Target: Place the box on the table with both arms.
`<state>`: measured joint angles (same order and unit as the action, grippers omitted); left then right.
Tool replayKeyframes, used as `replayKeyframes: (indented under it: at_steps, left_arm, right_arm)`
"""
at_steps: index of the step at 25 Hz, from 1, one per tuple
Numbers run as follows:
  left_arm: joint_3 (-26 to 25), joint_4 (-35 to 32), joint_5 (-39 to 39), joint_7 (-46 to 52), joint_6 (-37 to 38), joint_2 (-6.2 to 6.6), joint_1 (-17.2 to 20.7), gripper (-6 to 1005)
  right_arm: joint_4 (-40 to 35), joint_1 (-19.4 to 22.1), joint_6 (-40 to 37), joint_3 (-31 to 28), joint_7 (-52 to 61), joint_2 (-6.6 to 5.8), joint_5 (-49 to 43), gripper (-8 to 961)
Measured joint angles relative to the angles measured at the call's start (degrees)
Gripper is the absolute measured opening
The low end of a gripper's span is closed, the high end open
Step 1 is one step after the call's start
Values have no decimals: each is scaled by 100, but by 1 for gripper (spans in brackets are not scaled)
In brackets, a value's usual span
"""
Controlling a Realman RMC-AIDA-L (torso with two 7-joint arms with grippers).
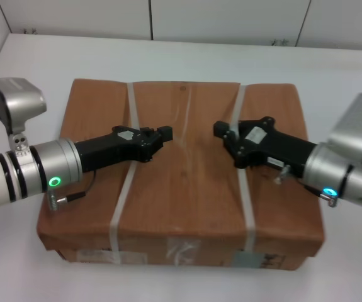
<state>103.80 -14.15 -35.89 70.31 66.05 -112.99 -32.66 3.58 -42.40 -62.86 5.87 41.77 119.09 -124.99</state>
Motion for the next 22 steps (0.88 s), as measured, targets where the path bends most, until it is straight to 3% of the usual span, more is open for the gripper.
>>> replayKeyframes:
  at_steps: [6,13,22]
  left_arm:
    - [40,0,-88,-1,-924,-74,-95,7]
    - [44,13,-411,-1,-1770,-265,-221,7]
    - [43,136,-618,-21,-2217,-347,-292,7]
  right_arm:
    - [404,-336,983,-7,-209,1,0,13]
    - [502,-469,1561,-67,-213,0,-10,18]
    - [664,-508,2292,-89,-191,1,-49,24]
